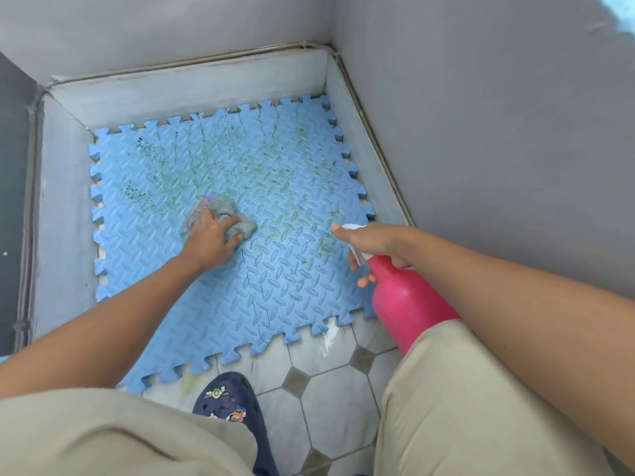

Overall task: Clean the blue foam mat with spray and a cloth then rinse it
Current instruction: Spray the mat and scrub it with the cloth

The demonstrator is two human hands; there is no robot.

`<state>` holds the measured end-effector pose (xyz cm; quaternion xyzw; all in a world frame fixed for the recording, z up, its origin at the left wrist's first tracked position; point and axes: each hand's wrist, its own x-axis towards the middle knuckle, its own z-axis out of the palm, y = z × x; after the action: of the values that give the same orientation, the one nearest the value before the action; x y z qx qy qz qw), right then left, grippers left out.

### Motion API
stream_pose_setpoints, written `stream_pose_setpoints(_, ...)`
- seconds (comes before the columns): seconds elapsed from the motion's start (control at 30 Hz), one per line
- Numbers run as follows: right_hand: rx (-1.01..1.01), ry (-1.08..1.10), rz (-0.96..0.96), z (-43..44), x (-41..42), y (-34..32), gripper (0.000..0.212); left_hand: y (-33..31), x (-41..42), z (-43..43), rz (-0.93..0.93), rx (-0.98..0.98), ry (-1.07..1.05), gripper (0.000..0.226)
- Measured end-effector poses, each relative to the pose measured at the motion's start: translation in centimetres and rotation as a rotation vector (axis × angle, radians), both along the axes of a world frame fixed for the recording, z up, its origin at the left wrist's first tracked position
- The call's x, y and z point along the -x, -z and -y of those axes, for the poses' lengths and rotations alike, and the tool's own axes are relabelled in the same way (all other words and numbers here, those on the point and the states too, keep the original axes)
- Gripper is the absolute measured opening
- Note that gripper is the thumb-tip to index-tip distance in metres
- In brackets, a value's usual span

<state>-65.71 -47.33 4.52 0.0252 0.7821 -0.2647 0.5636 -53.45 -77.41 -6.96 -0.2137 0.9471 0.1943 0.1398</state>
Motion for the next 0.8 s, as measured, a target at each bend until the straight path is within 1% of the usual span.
stream_pose_setpoints(0.1, -0.02, -0.051, 0.046, -0.3, -1.0, -0.4, 0.056, 0.1, 0.0, 0.5, 0.053, -0.027, -0.003, 0.052)
stream_pose_setpoints(0.2, -0.051, -0.05, 0.01, -0.3, -1.8, -0.8, 0.056, 0.0, 0.0, 0.8, 0.103, -0.039, -0.004, 0.054)
stream_pose_setpoints(0.33, -0.041, -0.106, 0.04, -0.9, -2.0, -1.4, 0.061, -0.1, 0.2, 0.7, 0.083, -0.039, -0.002, 0.053)
stream_pose_setpoints(0.4, -0.052, -0.076, 0.042, -1.2, -1.6, -1.3, 0.067, 0.1, 0.1, 0.7, 0.082, -0.04, -0.015, 0.052)
stream_pose_setpoints(0.5, -0.049, 0.021, 0.029, -1.3, -1.4, -0.6, 0.063, 0.1, 0.2, 0.6, 0.081, -0.047, -0.021, 0.052)
stream_pose_setpoints(0.57, -0.057, 0.038, 0.008, -1.3, -1.2, -0.1, 0.065, 0.0, 0.2, 0.6, 0.088, -0.035, -0.022, 0.053)
stream_pose_setpoints(0.7, -0.053, 0.034, -0.006, -1.2, -1.0, 0.3, 0.076, -0.1, 0.1, 0.4, 0.078, -0.02, 0.001, 0.053)
stream_pose_setpoints(0.8, -0.042, 0.096, -0.044, -1.4, -0.5, 1.1, 0.063, -0.1, 0.1, 0.3, 0.07, -0.016, 0.003, 0.052)
